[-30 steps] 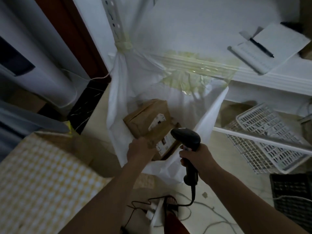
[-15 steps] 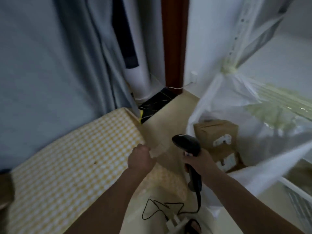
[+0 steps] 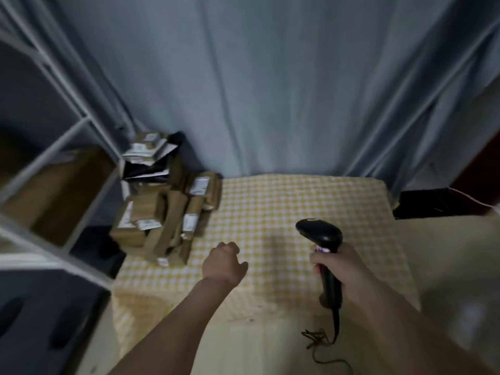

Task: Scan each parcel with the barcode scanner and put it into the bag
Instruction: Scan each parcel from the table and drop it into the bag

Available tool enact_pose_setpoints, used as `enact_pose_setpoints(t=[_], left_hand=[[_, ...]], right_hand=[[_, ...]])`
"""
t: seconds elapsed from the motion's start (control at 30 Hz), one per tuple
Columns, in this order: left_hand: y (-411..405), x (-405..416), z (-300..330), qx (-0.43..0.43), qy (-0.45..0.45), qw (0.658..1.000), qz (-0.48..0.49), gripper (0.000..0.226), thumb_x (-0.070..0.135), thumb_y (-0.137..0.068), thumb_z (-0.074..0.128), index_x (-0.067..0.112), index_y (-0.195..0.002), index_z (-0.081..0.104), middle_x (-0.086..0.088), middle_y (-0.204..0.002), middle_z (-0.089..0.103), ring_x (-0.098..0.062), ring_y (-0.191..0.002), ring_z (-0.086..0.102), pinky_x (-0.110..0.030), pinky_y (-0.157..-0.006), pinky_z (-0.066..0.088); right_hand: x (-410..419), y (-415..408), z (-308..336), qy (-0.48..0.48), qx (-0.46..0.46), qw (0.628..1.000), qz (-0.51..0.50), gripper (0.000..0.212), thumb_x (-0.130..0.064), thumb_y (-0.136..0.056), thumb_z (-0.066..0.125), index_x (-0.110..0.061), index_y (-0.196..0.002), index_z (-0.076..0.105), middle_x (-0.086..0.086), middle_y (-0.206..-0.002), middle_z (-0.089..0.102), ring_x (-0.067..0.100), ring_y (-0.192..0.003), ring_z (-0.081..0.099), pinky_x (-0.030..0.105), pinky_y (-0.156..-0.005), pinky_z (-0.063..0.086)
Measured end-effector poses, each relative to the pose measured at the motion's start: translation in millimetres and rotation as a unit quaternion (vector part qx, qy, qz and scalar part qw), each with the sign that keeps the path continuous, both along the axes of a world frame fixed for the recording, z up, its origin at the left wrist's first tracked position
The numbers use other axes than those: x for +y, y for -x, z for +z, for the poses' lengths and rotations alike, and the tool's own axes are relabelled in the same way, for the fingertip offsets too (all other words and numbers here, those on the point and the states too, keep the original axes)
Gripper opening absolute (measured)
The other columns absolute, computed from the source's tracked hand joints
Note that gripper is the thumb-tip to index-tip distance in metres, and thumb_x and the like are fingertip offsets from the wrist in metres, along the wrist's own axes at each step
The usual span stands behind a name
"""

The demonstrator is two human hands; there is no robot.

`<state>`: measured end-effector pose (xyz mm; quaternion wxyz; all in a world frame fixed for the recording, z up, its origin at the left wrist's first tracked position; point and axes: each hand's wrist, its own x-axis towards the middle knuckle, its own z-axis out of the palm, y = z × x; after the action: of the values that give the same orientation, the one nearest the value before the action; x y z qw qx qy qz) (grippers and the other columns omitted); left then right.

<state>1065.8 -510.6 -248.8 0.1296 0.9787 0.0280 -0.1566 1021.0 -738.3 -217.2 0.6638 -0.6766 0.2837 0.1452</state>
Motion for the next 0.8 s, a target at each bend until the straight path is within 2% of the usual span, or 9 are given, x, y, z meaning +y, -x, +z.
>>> enact_pose_setpoints(t=[0.17, 0.33, 0.6, 0.8], left_hand=[[18, 110, 8, 0.005, 0.012, 0.996, 0.091, 0.045, 0.042, -0.089, 0.062, 0.025, -0.131, 0.055, 0.001, -0.136, 0.053, -0.018, -0.123, 0.054, -0.029, -0.094, 0.046], [32, 178, 9, -0.001, 0.022, 0.988, 0.154, 0.045, 0.043, -0.089, 0.061, 0.024, -0.13, 0.056, 0.0, -0.135, 0.051, -0.021, -0.123, 0.052, -0.03, -0.096, 0.045], [35, 221, -12, 0.026, 0.048, 0.978, 0.202, 0.046, 0.042, -0.09, 0.06, 0.023, -0.132, 0.054, -0.002, -0.134, 0.05, -0.022, -0.118, 0.054, -0.031, -0.092, 0.046], [-20, 227, -24, 0.043, 0.046, 0.979, 0.195, 0.046, 0.041, -0.09, 0.06, 0.023, -0.132, 0.054, -0.003, -0.134, 0.049, -0.022, -0.119, 0.053, -0.031, -0.093, 0.047]], right_hand=[[100, -24, 0, -0.006, -0.016, 0.999, 0.052, 0.013, 0.01, -0.077, 0.064, 0.004, -0.088, 0.065, 0.016, -0.07, 0.061, 0.025, -0.06, 0.057, 0.037, -0.063, 0.049], [171, -42, 8, -0.009, -0.027, 0.994, 0.103, 0.012, 0.013, -0.078, 0.063, 0.005, -0.086, 0.063, 0.016, -0.066, 0.057, 0.024, -0.053, 0.054, 0.032, -0.053, 0.045], [227, -78, -5, -0.007, -0.006, 0.989, 0.147, 0.015, 0.014, -0.078, 0.063, 0.007, -0.091, 0.062, 0.017, -0.07, 0.056, 0.024, -0.055, 0.054, 0.033, -0.053, 0.044], [236, -131, -21, -0.019, -0.001, 0.989, 0.145, 0.019, 0.012, -0.077, 0.064, 0.003, -0.093, 0.064, 0.017, -0.072, 0.057, 0.025, -0.057, 0.056, 0.034, -0.054, 0.045]])
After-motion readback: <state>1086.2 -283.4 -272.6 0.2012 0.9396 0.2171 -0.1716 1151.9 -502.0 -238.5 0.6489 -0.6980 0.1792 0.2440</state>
